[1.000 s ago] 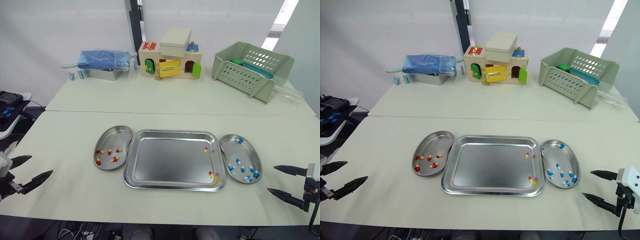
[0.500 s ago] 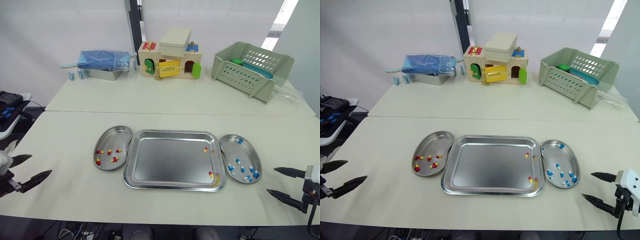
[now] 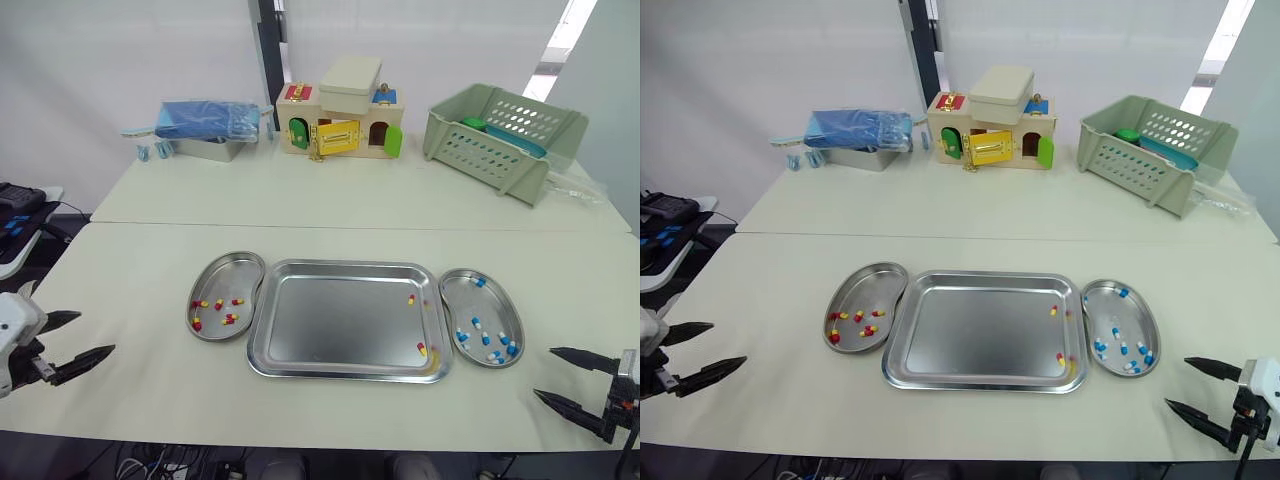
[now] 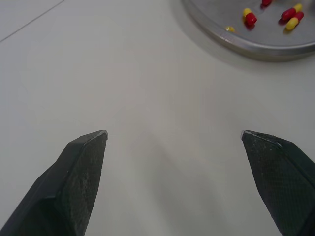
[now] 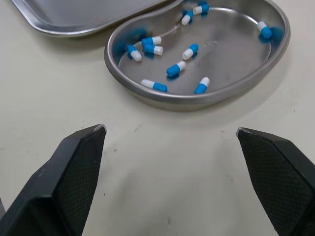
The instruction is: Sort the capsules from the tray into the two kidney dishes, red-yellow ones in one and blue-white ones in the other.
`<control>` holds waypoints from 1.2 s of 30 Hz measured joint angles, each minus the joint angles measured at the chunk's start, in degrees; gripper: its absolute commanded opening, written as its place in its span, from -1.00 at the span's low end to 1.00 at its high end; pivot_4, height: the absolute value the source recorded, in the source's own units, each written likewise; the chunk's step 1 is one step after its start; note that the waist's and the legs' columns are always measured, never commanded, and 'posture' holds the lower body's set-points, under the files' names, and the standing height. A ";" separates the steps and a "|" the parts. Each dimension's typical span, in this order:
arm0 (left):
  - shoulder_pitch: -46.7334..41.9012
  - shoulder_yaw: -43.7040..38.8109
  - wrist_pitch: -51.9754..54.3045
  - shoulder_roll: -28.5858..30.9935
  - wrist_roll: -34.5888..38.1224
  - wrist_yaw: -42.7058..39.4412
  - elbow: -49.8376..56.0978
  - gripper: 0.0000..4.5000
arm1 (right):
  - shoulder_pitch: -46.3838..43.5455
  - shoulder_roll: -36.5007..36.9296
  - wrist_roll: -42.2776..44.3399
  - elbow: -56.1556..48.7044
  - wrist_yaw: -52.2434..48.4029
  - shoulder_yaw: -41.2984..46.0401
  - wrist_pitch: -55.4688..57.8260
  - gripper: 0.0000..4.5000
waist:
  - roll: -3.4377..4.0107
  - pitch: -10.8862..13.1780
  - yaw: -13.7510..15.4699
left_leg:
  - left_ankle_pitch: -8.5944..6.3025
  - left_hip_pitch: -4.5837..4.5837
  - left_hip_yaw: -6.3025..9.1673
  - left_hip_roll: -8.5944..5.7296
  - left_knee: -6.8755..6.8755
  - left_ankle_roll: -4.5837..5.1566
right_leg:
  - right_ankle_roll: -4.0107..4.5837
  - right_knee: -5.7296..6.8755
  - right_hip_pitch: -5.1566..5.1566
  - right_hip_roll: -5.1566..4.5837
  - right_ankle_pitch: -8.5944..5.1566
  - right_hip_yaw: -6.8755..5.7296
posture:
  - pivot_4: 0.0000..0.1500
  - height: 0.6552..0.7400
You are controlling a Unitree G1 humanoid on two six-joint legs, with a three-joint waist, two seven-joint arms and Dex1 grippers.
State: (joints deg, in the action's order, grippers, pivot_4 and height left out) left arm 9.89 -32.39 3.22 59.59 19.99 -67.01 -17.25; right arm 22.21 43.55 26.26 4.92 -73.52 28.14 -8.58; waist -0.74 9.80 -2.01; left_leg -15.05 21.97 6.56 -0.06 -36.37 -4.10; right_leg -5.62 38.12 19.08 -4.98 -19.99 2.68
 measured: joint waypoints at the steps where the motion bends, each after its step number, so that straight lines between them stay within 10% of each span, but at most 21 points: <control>1: -0.20 0.62 0.38 0.05 0.04 -0.22 0.70 1.00 | 0.70 -0.49 0.33 -0.93 0.01 0.07 -0.27 0.99 | 0.00 0.00 0.01 | 0.00 -0.01 0.00 0.00 0.00 0.00 | 0.00 0.00 0.00 0.00 0.00 0.01 | 1.00 1.00; 20: -15.15 17.95 10.23 -0.32 2.83 -7.76 17.94 1.00 | 13.43 -13.59 1.50 -19.05 6.27 -5.96 -5.44 0.99 | -0.04 -0.04 -0.29 | 0.02 -0.12 -0.04 0.06 0.15 -0.03 | 0.02 0.06 0.00 0.05 -0.01 0.04 | 1.00 1.00; 36: -44.29 48.55 13.59 -20.10 -0.98 -13.80 20.81 1.00 | 13.30 -16.40 -0.56 -22.82 14.18 -12.92 -5.78 0.99 | -0.04 -0.08 0.12 | 0.03 -0.04 0.01 0.00 -0.14 -0.04 | 0.02 0.18 -0.02 0.07 -0.01 0.02 | 1.00 1.00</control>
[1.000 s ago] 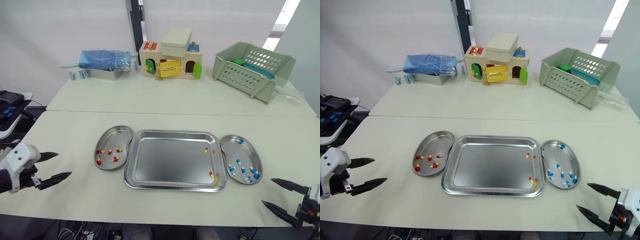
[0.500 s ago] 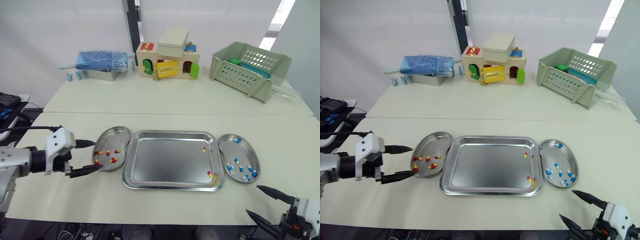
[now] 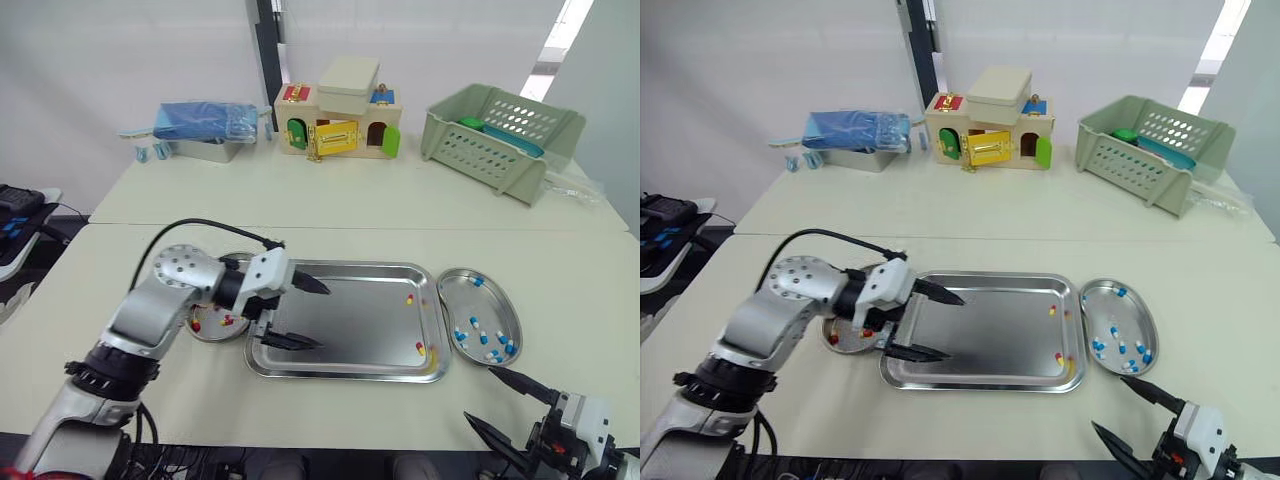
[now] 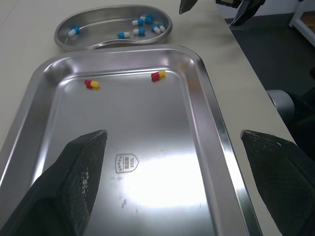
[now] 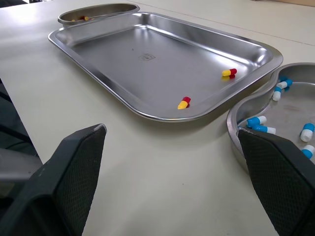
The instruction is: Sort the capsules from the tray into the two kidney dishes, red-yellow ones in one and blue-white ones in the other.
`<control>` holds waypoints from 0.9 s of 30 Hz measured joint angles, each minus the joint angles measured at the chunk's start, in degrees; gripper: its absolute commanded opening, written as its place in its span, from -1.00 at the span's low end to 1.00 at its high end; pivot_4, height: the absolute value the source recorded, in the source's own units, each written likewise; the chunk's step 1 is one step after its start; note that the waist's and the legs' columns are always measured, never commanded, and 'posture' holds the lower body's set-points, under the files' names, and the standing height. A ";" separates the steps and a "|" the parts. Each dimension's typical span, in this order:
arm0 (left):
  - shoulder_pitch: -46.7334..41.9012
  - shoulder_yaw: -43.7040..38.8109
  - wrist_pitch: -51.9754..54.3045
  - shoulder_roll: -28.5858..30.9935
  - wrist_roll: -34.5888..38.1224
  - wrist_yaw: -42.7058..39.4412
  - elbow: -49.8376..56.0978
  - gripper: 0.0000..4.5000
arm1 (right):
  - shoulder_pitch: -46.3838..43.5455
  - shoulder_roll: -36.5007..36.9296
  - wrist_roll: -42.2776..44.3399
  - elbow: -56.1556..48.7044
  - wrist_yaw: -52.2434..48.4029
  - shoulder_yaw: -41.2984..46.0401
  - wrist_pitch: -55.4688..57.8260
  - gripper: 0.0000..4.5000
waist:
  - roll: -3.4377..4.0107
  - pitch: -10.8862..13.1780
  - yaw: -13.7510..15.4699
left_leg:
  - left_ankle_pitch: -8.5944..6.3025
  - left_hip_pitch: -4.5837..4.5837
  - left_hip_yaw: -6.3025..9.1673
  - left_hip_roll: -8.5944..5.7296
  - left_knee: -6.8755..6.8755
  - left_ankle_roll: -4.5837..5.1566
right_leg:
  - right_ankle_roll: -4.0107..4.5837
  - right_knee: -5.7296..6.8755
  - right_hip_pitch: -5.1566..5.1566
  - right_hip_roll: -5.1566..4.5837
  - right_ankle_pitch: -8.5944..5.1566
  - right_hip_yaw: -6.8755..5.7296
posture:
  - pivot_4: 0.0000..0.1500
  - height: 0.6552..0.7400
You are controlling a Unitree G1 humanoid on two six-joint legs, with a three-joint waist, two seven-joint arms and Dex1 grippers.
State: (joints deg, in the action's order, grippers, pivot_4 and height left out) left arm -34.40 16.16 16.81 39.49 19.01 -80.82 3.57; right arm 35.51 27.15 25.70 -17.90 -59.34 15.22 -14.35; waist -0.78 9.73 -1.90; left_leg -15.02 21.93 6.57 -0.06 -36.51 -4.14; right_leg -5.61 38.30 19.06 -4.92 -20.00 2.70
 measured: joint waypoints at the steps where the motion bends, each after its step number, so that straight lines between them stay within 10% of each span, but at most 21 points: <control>1: -1.11 1.06 -0.51 -1.63 -0.80 0.13 -1.12 1.00 | 0.20 -0.28 -0.15 -0.40 0.67 -0.28 -0.03 0.99 | 0.00 0.00 0.03 | 0.00 0.04 0.01 0.00 -0.05 0.00 | 0.00 0.01 0.01 0.00 0.00 0.00 | 1.00 1.00; 13: -6.12 11.83 -4.67 -17.52 -11.28 5.45 -8.77 1.00 | 3.48 -2.20 -3.01 -2.14 5.93 -2.90 -0.84 0.99 | -0.01 0.00 -0.04 | -0.01 0.11 0.05 -0.05 -0.22 0.01 | -0.02 0.17 0.05 -0.01 -0.01 0.01 | 1.00 1.00; 27: -9.55 15.63 -5.18 -20.84 -16.46 5.21 -14.33 1.00 | 4.34 -2.57 -3.10 -3.87 9.83 -2.93 -1.33 0.99 | 0.01 0.00 0.03 | -0.01 0.11 0.08 -0.09 -0.31 0.02 | -0.03 0.24 0.04 -0.02 -0.03 0.01 | 1.00 1.00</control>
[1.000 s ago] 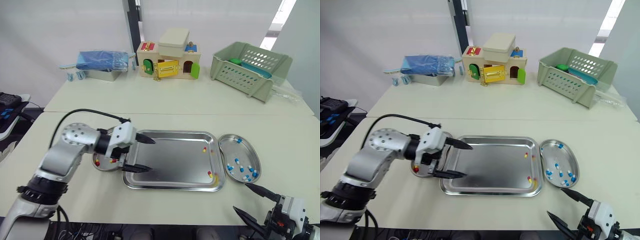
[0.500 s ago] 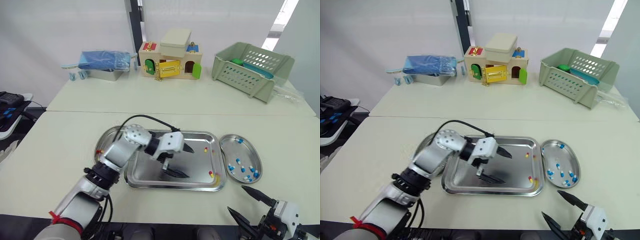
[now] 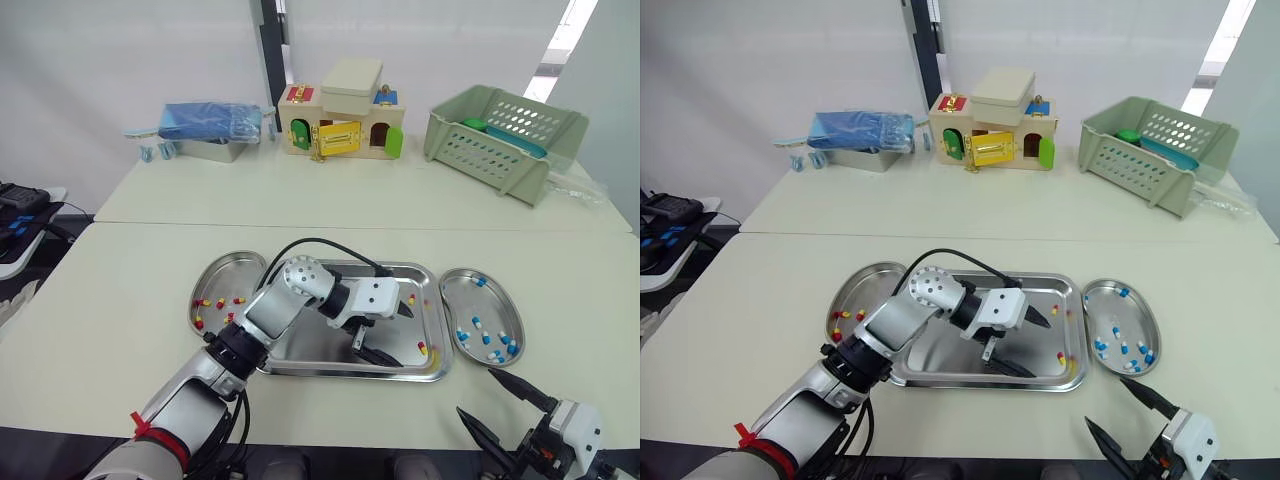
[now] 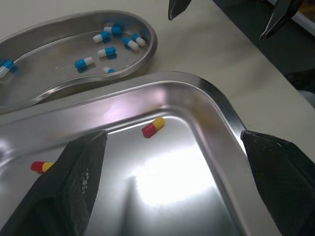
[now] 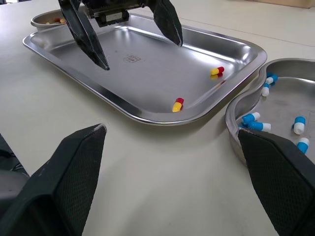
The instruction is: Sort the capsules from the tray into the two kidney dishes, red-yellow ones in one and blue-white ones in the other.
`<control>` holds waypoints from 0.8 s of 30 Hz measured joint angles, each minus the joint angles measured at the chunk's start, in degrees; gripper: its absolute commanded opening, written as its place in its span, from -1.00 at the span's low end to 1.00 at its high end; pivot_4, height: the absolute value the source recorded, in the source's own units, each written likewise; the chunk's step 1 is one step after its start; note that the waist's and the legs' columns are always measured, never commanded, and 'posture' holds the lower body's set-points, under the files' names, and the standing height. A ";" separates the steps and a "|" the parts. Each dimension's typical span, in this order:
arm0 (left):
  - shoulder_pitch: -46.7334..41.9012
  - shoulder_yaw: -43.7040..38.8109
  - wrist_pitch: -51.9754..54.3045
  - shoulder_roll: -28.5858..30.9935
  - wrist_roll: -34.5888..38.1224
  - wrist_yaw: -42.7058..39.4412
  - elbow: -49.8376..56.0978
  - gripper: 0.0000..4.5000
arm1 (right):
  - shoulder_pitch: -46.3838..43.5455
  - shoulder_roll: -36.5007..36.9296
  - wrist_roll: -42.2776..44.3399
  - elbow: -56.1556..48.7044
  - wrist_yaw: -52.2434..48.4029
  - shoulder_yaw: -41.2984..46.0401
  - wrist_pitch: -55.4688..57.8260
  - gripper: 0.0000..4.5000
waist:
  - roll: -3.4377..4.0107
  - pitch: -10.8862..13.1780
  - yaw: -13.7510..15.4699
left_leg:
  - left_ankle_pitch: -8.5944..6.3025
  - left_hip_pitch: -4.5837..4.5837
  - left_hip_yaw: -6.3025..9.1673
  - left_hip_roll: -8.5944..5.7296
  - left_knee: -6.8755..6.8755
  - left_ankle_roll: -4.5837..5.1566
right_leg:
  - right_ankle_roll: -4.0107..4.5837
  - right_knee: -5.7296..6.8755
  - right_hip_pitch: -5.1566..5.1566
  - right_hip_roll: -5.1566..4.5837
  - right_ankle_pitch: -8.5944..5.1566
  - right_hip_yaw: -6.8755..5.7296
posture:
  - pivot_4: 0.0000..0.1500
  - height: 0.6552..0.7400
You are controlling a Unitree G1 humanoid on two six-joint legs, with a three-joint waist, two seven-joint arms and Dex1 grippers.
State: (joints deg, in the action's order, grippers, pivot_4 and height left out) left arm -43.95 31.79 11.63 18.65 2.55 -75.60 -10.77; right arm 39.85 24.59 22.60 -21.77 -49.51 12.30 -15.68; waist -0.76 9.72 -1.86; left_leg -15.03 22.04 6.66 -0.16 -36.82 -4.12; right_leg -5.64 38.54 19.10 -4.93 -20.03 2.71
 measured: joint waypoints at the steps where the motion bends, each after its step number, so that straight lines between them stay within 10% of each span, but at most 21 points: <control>1: -0.08 0.29 0.07 -0.32 -0.41 -0.03 -0.59 1.00 | -0.02 -0.16 0.02 -0.01 0.11 -0.01 -0.12 0.99 | 0.00 0.00 0.00 | 0.00 0.00 0.00 0.00 0.00 0.00 | 0.00 0.00 0.00 0.00 0.00 0.00 | 1.00 1.00; 24: -5.46 2.18 1.03 -10.26 -5.45 0.63 -13.95 1.00 | -0.06 -0.25 -0.04 -2.30 3.65 -1.23 0.48 0.99 | -0.02 0.01 0.06 | 0.00 0.05 0.02 -0.04 -0.03 0.00 | -0.02 0.00 0.01 -0.01 -0.01 -0.02 | 1.00 1.00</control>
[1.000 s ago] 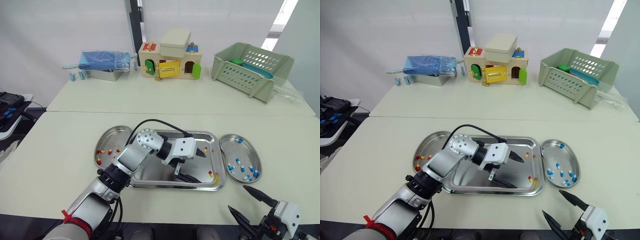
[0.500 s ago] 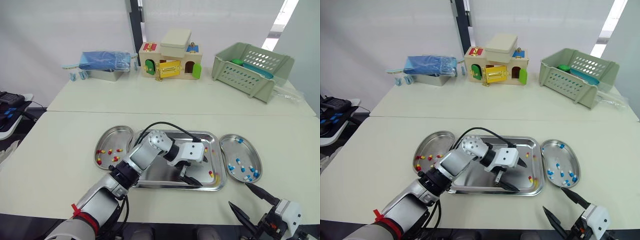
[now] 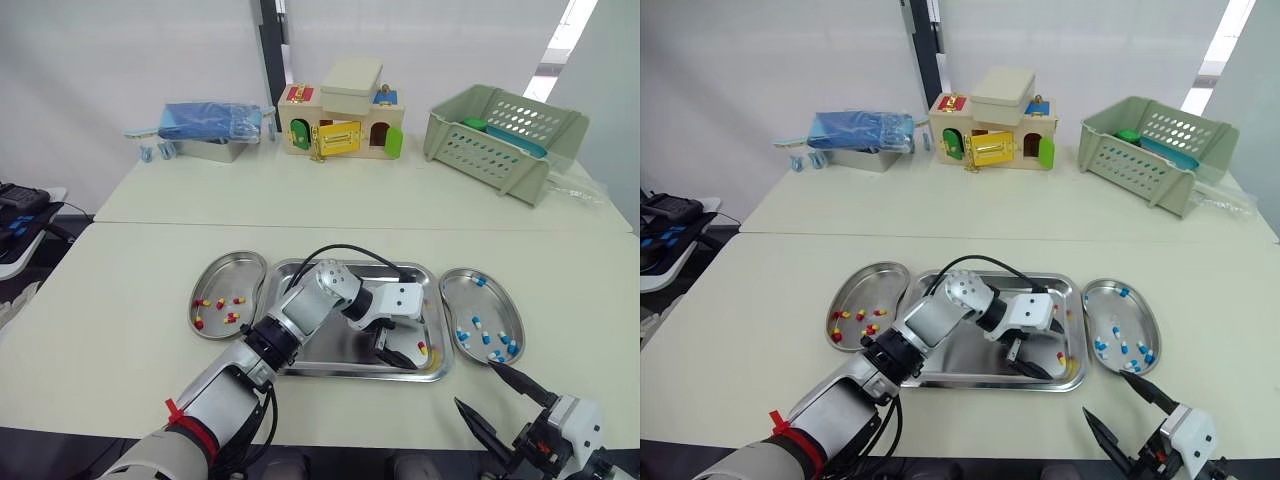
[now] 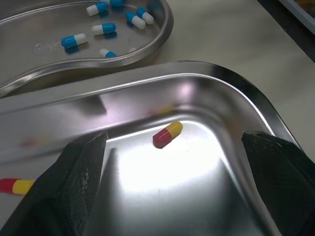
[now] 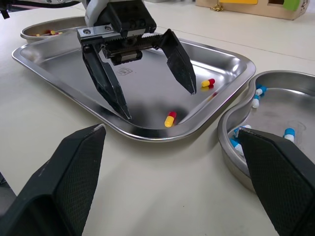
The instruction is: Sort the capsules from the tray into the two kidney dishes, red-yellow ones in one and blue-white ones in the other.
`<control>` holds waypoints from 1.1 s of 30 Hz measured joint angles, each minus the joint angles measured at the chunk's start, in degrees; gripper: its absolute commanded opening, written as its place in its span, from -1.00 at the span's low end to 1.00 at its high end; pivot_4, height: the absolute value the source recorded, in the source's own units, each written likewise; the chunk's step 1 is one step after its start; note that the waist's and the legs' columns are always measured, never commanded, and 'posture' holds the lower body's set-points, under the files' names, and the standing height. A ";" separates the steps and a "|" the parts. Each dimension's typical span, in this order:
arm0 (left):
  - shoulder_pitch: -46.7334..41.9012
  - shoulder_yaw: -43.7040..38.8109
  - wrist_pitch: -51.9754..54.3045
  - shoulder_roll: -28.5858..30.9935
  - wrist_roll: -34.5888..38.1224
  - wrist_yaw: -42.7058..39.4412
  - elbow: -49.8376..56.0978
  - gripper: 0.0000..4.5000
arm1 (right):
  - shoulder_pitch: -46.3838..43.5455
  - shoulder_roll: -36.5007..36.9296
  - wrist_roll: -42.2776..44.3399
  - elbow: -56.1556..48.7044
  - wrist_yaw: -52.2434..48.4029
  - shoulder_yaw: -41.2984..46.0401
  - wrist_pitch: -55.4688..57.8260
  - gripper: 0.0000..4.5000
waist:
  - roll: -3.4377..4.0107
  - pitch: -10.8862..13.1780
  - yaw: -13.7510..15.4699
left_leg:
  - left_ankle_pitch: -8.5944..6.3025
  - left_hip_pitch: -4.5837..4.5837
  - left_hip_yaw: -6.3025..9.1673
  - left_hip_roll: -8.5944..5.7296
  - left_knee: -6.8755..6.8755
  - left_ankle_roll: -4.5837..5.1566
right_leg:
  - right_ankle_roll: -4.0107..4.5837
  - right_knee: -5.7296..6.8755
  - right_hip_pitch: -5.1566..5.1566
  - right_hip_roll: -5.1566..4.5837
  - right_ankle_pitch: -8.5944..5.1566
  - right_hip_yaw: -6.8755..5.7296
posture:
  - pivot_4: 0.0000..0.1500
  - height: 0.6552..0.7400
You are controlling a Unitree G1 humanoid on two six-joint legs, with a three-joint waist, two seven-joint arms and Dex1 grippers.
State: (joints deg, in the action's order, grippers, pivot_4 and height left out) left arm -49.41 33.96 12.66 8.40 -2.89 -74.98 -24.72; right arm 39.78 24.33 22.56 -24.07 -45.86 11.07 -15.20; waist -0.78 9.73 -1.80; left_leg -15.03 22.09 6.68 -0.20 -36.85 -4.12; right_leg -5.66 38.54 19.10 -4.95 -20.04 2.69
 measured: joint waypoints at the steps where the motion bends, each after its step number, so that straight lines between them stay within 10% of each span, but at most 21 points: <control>1: -1.14 0.26 0.19 -0.48 -0.60 0.01 -1.14 1.00 | 0.04 0.00 -0.03 -0.21 0.33 -0.03 0.29 0.99 | 0.00 0.00 0.00 | 0.00 0.01 0.00 0.00 0.00 0.00 | 0.00 0.00 0.00 0.00 0.00 0.00 | 1.00 1.00; 7: -2.33 0.67 0.23 -1.25 -1.72 -0.54 -2.81 1.00 | 1.10 0.00 -1.01 -1.55 1.37 -0.12 1.12 0.99 | 0.01 0.00 -0.06 | 0.00 0.00 0.01 0.00 0.00 0.00 | -0.01 0.01 0.02 0.00 -0.01 0.00 | 1.00 1.00; 12: -1.42 1.74 -0.63 -1.11 -2.97 -0.68 -2.87 0.36 | 1.49 0.02 -1.05 -1.73 2.07 -0.17 2.03 1.00 | 0.01 0.00 -0.06 | 0.00 0.01 0.02 0.00 0.01 0.00 | -0.01 0.01 0.02 0.00 -0.01 0.00 | 1.00 1.00; 28: -0.82 1.76 -3.08 -1.93 -4.40 -0.49 -3.04 0.36 | 2.41 0.18 -1.06 -3.25 3.17 -0.15 3.18 1.00 | 0.01 0.00 -0.02 | 0.00 0.01 0.03 -0.01 0.00 0.00 | -0.01 0.01 0.01 -0.01 -0.01 -0.01 | 1.00 1.00; 33: -0.82 1.76 -3.08 -1.99 -4.57 -0.54 -3.22 -0.17 | 2.42 0.00 -1.07 -3.59 3.94 -0.21 3.70 1.00 | 0.01 0.00 -0.02 | 0.00 0.01 0.03 -0.01 0.00 0.00 | -0.01 0.01 0.01 -0.01 -0.01 -0.01 | 1.00 1.00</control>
State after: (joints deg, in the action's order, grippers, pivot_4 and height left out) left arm -50.23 35.72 9.58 6.40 -7.46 -75.52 -27.94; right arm 42.20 24.33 21.49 -27.67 -41.92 10.86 -11.50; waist -0.77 9.73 -1.82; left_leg -15.03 22.10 6.70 -0.20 -36.85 -4.12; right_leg -5.67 38.55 19.12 -4.95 -20.05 2.68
